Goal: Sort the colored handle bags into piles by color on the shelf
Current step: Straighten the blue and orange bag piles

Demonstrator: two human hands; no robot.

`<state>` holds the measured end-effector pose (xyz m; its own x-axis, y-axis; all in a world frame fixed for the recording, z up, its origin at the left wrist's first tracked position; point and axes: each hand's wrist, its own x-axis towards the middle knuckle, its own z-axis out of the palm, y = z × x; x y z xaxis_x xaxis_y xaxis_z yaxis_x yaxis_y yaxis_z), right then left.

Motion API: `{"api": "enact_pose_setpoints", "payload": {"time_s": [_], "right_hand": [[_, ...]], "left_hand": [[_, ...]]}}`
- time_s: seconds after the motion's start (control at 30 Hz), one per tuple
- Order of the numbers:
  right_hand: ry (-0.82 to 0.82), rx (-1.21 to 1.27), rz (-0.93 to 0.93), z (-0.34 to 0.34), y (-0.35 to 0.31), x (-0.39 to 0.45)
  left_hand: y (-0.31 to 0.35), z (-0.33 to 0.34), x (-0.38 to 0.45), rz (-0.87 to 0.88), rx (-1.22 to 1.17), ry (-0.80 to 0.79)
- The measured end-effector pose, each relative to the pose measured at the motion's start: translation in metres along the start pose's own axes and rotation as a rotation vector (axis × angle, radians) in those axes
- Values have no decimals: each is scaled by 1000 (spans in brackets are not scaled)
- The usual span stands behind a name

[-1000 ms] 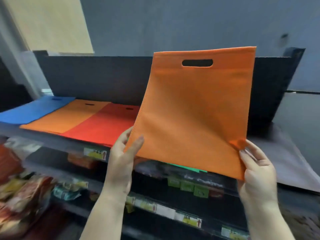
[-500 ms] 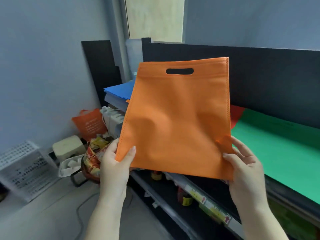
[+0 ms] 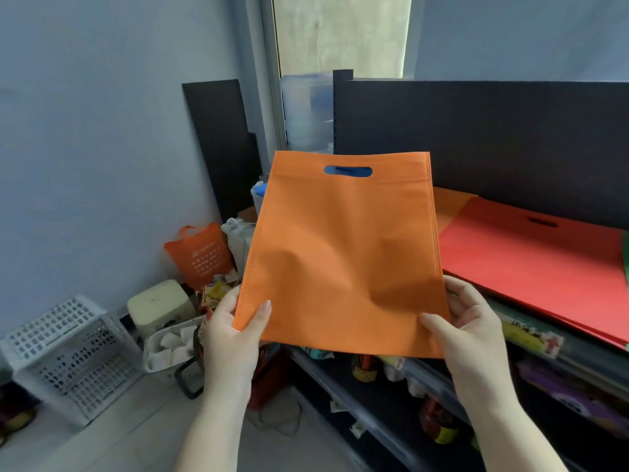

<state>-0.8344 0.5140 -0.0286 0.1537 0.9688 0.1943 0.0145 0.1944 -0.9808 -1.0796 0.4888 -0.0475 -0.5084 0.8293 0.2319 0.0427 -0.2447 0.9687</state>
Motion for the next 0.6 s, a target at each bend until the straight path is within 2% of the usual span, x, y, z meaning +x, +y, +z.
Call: {"api": "enact_pose_setpoints", "payload": {"time_s": [0.23, 0.6], "right_hand": [[69, -134, -39, 25, 14, 48], [264, -352, -130, 27, 29, 146]], "left_hand": [[-13, 18, 71, 45, 69, -106], [-29, 96, 199, 285, 300, -297]]}}
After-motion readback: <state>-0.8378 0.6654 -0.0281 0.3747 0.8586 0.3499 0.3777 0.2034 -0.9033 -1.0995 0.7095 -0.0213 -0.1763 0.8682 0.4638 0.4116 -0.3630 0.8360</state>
